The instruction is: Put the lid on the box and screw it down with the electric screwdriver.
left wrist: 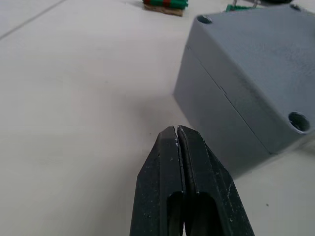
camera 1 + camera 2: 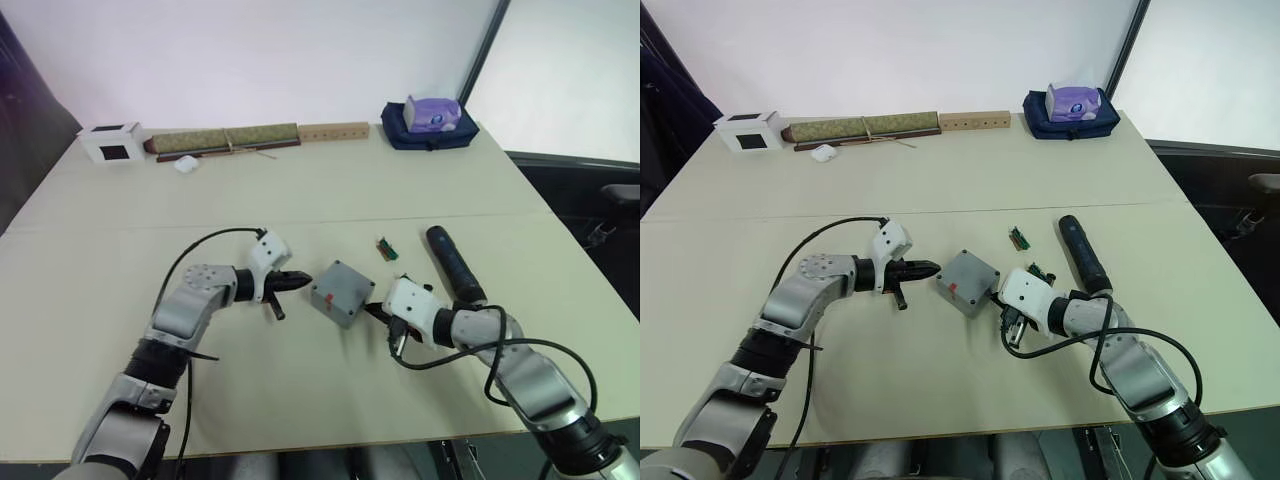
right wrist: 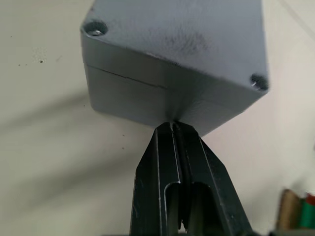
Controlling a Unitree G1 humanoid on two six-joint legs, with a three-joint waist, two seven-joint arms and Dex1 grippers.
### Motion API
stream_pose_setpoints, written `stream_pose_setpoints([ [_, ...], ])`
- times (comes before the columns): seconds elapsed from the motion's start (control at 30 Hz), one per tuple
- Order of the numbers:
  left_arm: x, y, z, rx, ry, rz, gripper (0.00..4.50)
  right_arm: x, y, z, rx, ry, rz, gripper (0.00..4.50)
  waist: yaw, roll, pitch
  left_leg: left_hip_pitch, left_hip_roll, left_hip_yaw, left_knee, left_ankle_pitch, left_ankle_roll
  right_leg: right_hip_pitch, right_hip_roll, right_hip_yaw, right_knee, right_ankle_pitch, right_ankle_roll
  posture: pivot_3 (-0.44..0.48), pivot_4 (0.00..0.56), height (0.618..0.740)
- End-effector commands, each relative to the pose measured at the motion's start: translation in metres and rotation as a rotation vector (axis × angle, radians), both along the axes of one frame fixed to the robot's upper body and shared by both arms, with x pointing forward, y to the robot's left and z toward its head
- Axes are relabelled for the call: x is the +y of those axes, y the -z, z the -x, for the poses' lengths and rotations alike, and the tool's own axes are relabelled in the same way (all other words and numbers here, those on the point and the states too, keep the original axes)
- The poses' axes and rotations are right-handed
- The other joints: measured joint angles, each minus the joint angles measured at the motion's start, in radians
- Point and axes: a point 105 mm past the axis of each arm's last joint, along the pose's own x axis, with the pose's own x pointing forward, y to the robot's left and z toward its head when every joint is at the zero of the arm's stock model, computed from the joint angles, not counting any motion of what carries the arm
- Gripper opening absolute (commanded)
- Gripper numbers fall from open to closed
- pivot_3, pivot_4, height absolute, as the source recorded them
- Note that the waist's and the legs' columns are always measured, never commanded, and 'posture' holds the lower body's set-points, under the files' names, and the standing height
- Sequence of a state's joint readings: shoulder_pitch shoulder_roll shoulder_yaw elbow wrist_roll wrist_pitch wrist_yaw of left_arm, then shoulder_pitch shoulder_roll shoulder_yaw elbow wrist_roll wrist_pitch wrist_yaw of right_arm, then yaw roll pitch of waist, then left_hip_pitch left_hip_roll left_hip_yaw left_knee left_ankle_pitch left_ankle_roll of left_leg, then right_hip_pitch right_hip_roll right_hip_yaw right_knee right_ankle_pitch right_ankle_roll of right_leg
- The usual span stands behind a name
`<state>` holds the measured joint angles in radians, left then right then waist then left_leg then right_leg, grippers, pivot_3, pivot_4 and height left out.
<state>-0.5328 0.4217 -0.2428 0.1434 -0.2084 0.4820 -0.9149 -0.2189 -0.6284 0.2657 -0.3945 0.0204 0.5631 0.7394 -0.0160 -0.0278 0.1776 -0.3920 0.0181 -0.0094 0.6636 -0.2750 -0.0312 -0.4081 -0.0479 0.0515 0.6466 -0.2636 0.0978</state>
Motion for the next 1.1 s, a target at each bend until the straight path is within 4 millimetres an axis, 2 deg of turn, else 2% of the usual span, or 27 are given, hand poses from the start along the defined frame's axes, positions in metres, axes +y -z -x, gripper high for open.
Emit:
stream_pose_setpoints([
  [0.03,-0.011,-0.007,0.006,-0.027,0.067,0.009,0.00,0.013,-0.012,-0.003,-0.030,-0.038,-0.012,0.02,-0.001,0.000,0.000,0.000,0.000,0.000,0.000,0.000,0.000,0.000,0.000,0.000,0.000,0.000,0.000,0.000,0.150,0.740],
  [0.13,-0.013,-0.010,0.018,-0.001,0.131,0.019,0.00,0.020,-0.012,-0.007,-0.012,-0.048,-0.020,0.02,-0.002,0.000,0.000,0.000,0.001,0.000,-0.001,0.000,0.000,-0.001,0.001,0.000,0.000,0.000,0.000,0.000,0.150,0.740],
  [0.3,-0.004,-0.007,0.031,0.019,0.169,-0.021,0.00,0.033,-0.009,-0.008,0.022,-0.114,-0.031,0.02,-0.002,0.001,0.000,0.000,0.001,0.000,-0.001,0.000,0.000,-0.001,0.001,0.000,0.000,0.000,0.000,0.000,0.150,0.740],
  [0.77,0.020,-0.013,0.035,0.007,0.088,-0.065,0.00,0.050,-0.009,-0.014,0.019,-0.186,-0.022,0.02,-0.004,0.001,0.001,0.000,0.001,0.000,-0.001,0.000,0.000,-0.001,0.001,0.000,0.000,0.000,0.000,0.000,0.150,0.740],
  [0.93,0.026,-0.013,0.040,0.012,0.079,-0.093,0.00,0.043,-0.006,-0.015,0.008,-0.186,0.030,0.02,-0.003,0.001,0.001,0.000,0.001,0.000,-0.001,0.000,0.000,-0.001,0.001,0.000,0.000,0.000,0.000,0.000,0.150,0.740],
  [1.1,0.051,-0.026,0.048,-0.006,0.038,-0.126,0.00,0.021,-0.020,-0.015,-0.009,-0.143,0.034,0.02,-0.004,0.002,0.002,0.000,0.001,0.000,-0.001,0.000,0.000,-0.001,0.001,0.000,0.000,-0.001,-0.002,0.000,0.150,0.740],
])
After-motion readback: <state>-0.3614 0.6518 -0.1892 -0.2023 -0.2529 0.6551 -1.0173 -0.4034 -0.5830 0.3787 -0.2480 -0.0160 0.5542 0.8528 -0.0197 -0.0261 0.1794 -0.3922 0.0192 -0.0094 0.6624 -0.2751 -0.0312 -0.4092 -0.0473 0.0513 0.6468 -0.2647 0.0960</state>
